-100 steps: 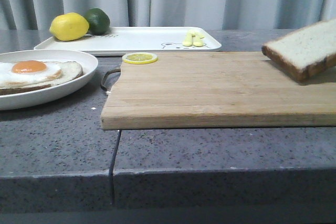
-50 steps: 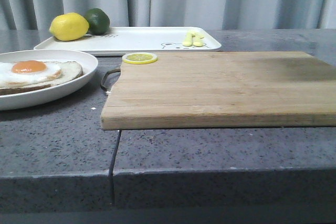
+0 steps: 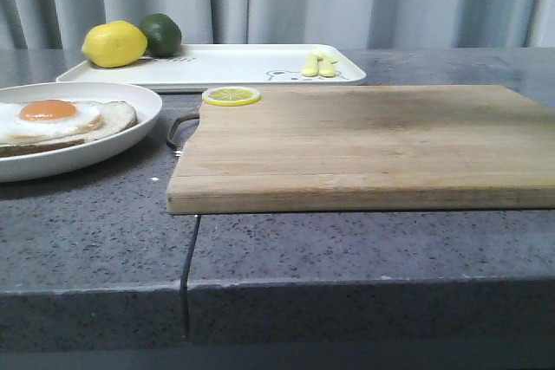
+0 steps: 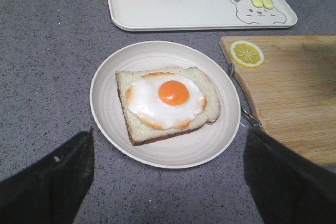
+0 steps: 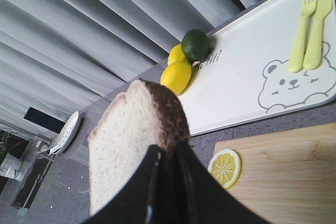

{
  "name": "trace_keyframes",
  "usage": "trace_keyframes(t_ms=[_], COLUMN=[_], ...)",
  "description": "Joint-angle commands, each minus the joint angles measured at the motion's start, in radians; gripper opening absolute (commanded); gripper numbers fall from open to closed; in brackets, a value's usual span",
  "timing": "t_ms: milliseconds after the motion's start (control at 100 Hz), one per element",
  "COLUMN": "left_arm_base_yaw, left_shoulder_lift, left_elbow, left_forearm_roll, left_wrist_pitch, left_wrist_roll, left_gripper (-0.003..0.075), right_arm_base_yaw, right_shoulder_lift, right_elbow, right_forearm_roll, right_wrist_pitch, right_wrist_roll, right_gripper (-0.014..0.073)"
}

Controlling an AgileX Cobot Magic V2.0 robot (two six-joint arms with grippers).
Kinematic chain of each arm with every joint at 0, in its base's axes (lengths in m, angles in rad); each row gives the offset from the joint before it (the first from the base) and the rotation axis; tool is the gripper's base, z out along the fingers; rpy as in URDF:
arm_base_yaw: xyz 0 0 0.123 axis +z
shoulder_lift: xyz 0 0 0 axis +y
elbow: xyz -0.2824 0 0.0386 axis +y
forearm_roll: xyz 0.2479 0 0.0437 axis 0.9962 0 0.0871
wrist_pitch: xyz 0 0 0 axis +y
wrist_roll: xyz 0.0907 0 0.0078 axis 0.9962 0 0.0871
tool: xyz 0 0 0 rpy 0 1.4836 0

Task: Place bread and move sandwich to tray
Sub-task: 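Grasp the bread slice with the right gripper and lift it off the board, then carry the bread over the egg toast and lay it on top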

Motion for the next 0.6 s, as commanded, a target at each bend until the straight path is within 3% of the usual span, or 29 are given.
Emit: trace_keyframes(t_ms=[0, 310, 590], left_arm_base_yaw=[0.003, 0.003, 0.003], left_shoulder_lift=[0.008, 0.008, 0.008], left_elbow=[-0.035, -0.035, -0.035], left_forearm_roll=[-0.022, -0.022, -0.022], left_wrist_pitch=[-0.062, -0.062, -0.062], left_wrist_roll=[0.000, 0.000, 0.000], left_gripper=[0.0546, 0.0546, 0.0546], right_arm_base_yaw=[0.082, 0.287, 0.468], right_shoulder_lift=[-0.001, 0.146, 0.277], right_elbow=[-0.038, -0.103, -0.188], right_forearm_roll=[0.096, 0.183, 0.226], right_wrist_pitch=[-0.095, -0.156, -0.306], right_wrist_roll=[0.000, -0.001, -0.001], right_gripper=[-0.0107, -0.0107, -0.0107])
